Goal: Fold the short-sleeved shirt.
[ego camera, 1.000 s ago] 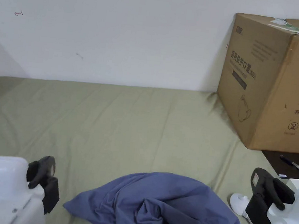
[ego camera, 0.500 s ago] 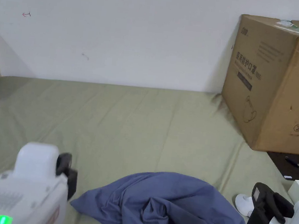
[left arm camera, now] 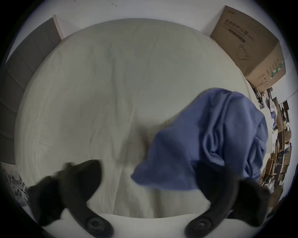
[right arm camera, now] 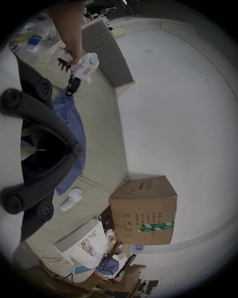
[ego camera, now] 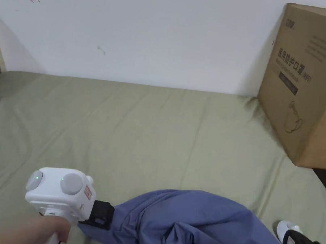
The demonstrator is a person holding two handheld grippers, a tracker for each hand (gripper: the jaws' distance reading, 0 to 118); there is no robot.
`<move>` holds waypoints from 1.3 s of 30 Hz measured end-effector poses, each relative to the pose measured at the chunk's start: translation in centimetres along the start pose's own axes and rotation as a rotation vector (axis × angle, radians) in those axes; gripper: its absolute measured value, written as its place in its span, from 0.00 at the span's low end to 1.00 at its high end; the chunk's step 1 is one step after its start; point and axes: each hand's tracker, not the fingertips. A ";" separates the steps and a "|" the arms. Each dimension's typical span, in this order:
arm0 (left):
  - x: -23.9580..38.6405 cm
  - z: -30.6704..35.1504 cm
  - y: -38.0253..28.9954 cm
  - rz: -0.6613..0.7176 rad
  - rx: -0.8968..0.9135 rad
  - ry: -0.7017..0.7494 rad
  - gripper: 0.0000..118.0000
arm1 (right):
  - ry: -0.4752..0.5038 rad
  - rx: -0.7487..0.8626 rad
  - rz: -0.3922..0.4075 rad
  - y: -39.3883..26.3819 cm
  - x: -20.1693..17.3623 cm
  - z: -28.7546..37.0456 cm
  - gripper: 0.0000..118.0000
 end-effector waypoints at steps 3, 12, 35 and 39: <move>0.4 -0.3 0.5 0.037 0.077 -0.059 1.00 | 0.005 -0.027 0.014 -0.6 0.1 -0.9 0.00; 5.3 -0.8 -1.4 -0.206 0.116 0.018 0.54 | 0.010 -0.073 -0.063 -0.9 0.6 -3.0 0.00; 2.7 1.8 -5.2 -0.093 0.242 -0.134 0.03 | -0.097 -0.985 -0.060 2.1 9.7 -34.9 0.89; 1.8 1.0 -5.2 -0.059 0.216 -0.141 0.03 | -0.053 -1.046 -0.076 1.3 9.2 -36.2 0.43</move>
